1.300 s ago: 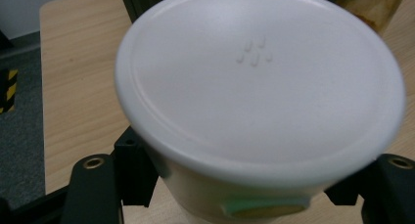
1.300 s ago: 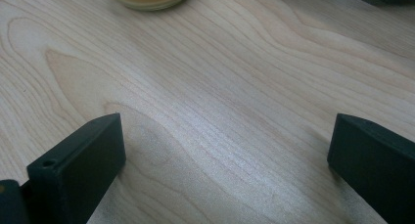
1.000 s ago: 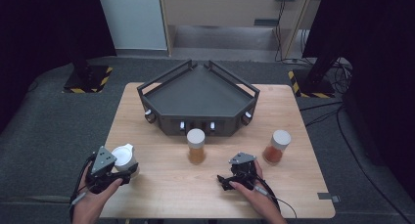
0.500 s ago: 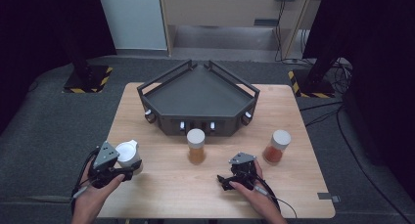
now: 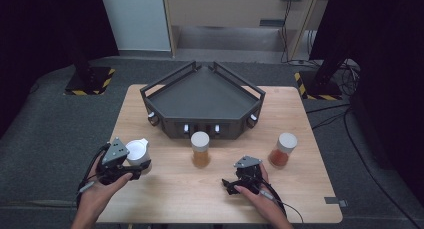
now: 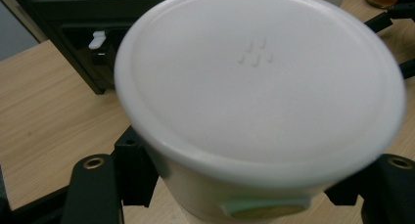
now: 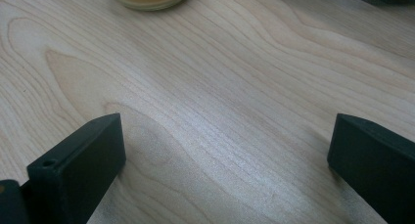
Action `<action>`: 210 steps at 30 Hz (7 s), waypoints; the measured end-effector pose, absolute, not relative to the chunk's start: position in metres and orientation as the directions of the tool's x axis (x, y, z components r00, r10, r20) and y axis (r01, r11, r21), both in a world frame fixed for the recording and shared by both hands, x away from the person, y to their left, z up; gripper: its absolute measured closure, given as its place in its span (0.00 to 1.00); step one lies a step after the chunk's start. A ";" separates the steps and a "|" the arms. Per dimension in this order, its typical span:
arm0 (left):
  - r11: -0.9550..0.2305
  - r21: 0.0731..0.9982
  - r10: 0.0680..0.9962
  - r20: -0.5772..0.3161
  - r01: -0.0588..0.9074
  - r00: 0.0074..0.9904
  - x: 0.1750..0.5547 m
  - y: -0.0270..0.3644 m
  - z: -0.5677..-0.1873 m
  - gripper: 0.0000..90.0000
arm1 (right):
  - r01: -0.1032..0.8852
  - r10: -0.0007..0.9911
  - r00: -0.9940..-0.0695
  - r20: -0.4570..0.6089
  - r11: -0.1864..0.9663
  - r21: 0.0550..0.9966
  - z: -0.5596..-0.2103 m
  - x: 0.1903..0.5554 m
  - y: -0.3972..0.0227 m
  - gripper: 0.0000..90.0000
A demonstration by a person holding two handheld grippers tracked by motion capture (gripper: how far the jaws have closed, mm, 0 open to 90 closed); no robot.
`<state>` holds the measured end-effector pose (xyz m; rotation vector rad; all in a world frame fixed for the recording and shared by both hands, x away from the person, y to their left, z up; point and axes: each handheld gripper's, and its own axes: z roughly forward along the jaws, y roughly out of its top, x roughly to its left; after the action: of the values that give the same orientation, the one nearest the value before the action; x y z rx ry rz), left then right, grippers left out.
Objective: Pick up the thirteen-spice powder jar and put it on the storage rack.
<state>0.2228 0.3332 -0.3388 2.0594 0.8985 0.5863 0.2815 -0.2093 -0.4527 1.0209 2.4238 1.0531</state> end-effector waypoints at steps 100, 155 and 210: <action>-0.478 0.828 0.639 0.097 0.295 0.763 0.350 0.300 -0.235 0.32 | 0.490 0.717 -0.697 0.002 0.475 0.731 -0.453 0.281 -0.209 0.01; -0.452 0.820 0.708 0.090 0.352 0.700 0.415 0.279 -0.260 0.32 | 0.492 0.719 -0.695 0.002 0.473 0.731 -0.453 0.281 -0.209 0.01; -0.401 0.806 0.751 0.017 0.436 0.660 0.429 0.278 -0.290 0.14 | 0.492 0.719 -0.695 0.003 0.472 0.732 -0.453 0.281 -0.209 0.01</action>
<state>0.4293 0.2779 -0.2896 2.0523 0.9181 0.4862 0.2805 -0.2090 -0.4529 1.0279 2.4180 1.0549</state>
